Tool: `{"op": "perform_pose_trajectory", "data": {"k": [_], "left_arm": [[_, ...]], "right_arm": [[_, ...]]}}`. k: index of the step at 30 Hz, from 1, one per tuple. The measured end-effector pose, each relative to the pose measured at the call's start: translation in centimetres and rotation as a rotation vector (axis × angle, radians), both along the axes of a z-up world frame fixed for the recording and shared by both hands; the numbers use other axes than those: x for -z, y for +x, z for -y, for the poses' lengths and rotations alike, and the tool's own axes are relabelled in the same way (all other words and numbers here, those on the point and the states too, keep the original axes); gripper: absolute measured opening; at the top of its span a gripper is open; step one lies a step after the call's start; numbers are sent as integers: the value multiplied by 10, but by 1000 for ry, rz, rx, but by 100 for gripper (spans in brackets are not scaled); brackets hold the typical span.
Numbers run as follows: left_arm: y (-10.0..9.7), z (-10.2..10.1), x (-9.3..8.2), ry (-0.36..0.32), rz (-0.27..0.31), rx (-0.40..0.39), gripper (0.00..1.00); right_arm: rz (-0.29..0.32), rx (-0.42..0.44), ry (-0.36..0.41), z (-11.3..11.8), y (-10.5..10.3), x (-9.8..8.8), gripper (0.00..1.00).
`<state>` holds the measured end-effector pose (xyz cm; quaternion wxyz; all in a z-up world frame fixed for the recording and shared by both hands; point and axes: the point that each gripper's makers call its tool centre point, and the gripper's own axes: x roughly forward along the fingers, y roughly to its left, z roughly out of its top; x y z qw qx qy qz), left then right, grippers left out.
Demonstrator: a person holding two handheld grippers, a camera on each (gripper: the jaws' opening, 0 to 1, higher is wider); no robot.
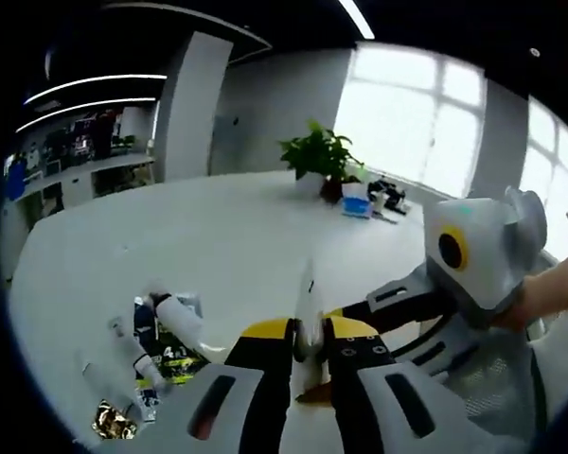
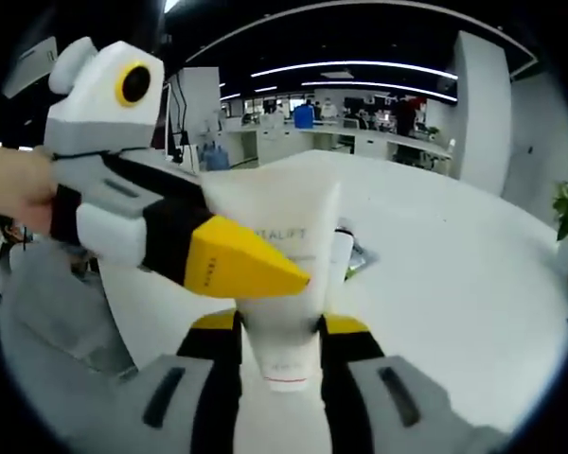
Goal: Arrange the skincare products in the storage area until every visible bottle or jar stands upright without overlapping.
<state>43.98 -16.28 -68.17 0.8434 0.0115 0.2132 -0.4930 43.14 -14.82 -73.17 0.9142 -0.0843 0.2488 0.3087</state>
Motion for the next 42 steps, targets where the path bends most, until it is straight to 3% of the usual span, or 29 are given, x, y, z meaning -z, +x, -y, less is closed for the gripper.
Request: {"op": "perform_pose_trajectory", "data": {"k": [9, 17, 29, 42], "left_arm": [[12, 26, -2, 60, 56, 225, 9], [16, 53, 1, 115, 132, 432, 9], [42, 48, 0, 125, 119, 436, 10], [53, 50, 1, 124, 110, 465, 10]], "right_arm": [[56, 145, 29, 22, 22, -2, 32], [73, 197, 53, 42, 40, 3, 33], [92, 212, 57, 39, 64, 5, 32], [99, 228, 57, 42, 76, 5, 32]]}}
